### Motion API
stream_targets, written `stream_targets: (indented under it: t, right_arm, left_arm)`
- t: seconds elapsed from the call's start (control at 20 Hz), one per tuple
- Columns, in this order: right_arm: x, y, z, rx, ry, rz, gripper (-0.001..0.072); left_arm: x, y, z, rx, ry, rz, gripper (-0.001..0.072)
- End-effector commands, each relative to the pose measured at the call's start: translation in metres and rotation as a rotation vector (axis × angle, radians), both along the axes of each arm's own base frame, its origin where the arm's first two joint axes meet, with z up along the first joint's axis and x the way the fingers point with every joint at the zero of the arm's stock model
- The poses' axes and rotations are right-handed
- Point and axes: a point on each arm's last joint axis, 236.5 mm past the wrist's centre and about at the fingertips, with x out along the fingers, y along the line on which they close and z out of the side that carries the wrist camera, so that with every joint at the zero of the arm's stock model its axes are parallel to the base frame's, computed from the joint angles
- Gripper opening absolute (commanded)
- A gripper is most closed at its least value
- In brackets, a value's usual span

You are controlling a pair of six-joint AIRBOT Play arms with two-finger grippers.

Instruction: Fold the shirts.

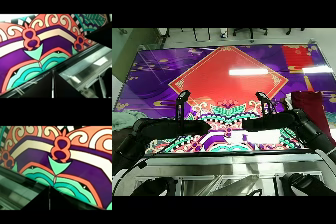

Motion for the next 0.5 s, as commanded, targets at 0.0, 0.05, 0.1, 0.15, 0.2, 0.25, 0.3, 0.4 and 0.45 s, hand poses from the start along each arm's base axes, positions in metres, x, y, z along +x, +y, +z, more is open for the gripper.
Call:
stream_targets:
  t: [0.0, 0.05, 0.1, 0.15, 0.2, 0.25, 0.3, 0.4, 0.45]
  right_arm:
    - [0.0, 0.0, 0.0, -0.001, 0.002, 0.001, 0.0022]
    - [0.0, 0.0, 0.0, -0.001, 0.002, 0.001, 0.0022]
    - [0.0, 0.0, 0.0, -0.001, 0.002, 0.001, 0.0022]
    - [0.0, 0.0, 0.0, -0.001, 0.002, 0.001, 0.0022]
    - [0.0, 0.0, 0.0, -0.001, 0.002, 0.001, 0.0022]
    - [0.0, 0.0, 0.0, -0.001, 0.002, 0.001, 0.0022]
    - [0.0, 0.0, 0.0, -0.001, 0.002, 0.001, 0.0022]
    - [0.0, 0.0, 0.0, -0.001, 0.001, 0.001, 0.0022]
    - [0.0, 0.0, 0.0, -0.001, 0.002, 0.001, 0.0022]
  left_arm:
    - [0.0, 0.0, -0.001, 0.002, 0.001, -0.001, 0.0014]
    - [0.0, 0.0, -0.001, 0.002, 0.001, -0.001, 0.0014]
    - [0.0, 0.0, -0.001, 0.007, -0.01, -0.013, 0.0014]
    - [0.001, 0.001, -0.001, 0.019, -0.04, -0.045, 0.0014]
    - [0.005, 0.006, -0.001, 0.037, -0.065, -0.052, 0.0013]
    - [0.014, 0.02, -0.002, 0.091, -0.091, -0.04, 0.0013]
    - [0.024, 0.038, -0.002, 0.158, -0.119, -0.024, 0.0013]
    - [0.05, 0.093, 0.005, 0.329, -0.164, 0.065, 0.0013]
    - [0.065, 0.131, 0.013, 0.437, -0.192, 0.135, 0.0013]
